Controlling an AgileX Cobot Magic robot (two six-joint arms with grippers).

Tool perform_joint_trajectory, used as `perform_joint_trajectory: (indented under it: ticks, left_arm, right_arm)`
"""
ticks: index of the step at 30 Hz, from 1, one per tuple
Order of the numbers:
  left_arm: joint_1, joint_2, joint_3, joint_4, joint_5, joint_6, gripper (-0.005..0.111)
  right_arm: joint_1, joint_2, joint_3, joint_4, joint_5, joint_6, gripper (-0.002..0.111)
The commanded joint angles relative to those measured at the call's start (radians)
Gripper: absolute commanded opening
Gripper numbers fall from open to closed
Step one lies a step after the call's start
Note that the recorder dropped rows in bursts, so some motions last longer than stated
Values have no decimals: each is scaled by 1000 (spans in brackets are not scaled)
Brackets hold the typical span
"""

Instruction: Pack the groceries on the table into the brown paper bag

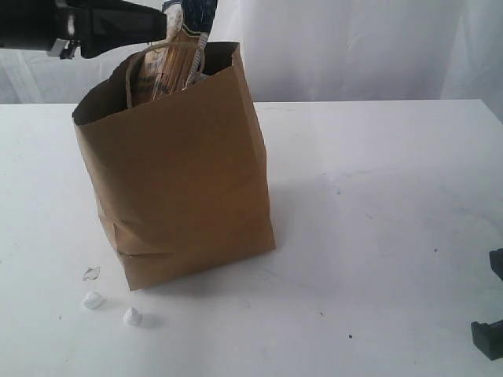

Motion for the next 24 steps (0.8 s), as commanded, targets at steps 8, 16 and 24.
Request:
perform_joint_trajectory:
  ticks: [8,16,24]
  left_arm:
    - [2,-94,-4,-3,-113,-1,66]
    - [2,-286,-4,83,-460,-27,31]
    - [2,-409,38,98,-566,-115,0]
  right_arm:
    - [2,1,-7,-4,-6,2,0]
    - [2,1,-7,-4,-6,2,0]
    - [2,1,-7,-4,-6,2,0]
